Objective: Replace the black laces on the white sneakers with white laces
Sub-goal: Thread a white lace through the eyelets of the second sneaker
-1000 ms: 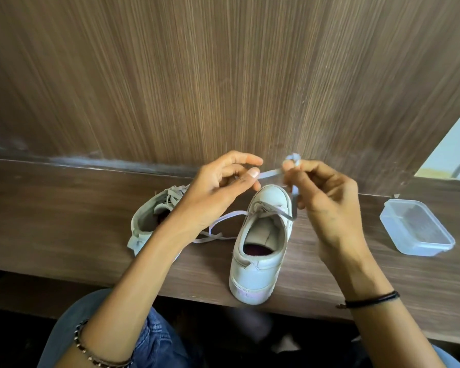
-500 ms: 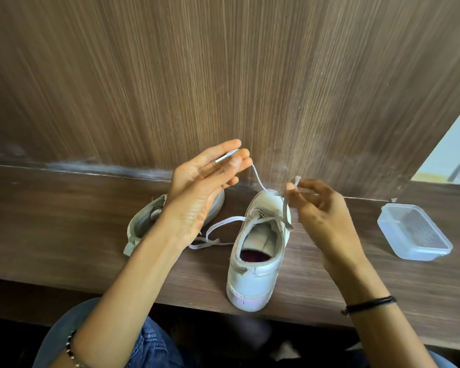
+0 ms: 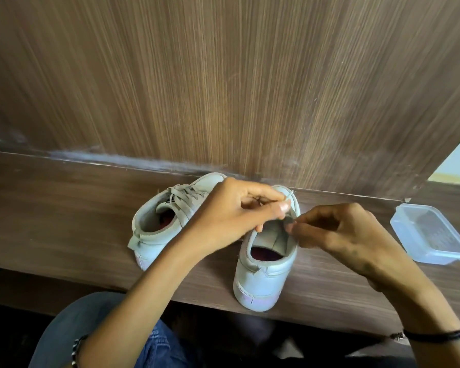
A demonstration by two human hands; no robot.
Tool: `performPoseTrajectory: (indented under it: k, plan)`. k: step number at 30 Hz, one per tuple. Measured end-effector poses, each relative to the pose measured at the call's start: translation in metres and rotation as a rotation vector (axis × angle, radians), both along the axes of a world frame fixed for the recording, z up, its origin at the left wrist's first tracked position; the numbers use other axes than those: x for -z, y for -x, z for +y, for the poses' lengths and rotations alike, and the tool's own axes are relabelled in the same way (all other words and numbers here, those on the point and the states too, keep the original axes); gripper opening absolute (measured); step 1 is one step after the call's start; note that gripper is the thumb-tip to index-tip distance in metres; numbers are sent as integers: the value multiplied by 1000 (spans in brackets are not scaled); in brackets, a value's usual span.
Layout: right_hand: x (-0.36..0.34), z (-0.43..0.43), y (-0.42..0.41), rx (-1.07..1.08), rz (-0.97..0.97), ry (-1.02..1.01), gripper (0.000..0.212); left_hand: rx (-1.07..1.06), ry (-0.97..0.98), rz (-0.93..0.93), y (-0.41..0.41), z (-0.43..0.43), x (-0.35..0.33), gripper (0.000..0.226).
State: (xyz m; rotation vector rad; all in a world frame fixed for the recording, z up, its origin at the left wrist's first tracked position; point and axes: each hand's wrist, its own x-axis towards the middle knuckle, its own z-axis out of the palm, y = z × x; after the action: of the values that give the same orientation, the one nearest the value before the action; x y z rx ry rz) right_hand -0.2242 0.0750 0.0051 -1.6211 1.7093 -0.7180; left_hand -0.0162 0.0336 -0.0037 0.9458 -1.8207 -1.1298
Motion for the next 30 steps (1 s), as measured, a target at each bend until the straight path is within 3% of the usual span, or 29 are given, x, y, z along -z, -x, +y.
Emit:
performPoseTrajectory:
  k: [2, 7, 10, 21, 30]
  plan:
    - [2, -2, 3, -1, -64, -20, 9, -30, 65, -104, 4, 0, 9, 11]
    - [4, -4, 8, -22, -434, -124, 17, -46, 209, -273, 4, 3, 9, 13]
    - [3, -4, 10, -13, -520, -160, 15, -89, 284, -350, 7, 8, 5, 11]
    - [3, -3, 10, -34, -522, -153, 14, -261, 778, -608, 23, 11, 19, 26]
    - [1, -4, 7, -31, -478, -145, 13, -233, 860, -692, 25, 6, 21, 30]
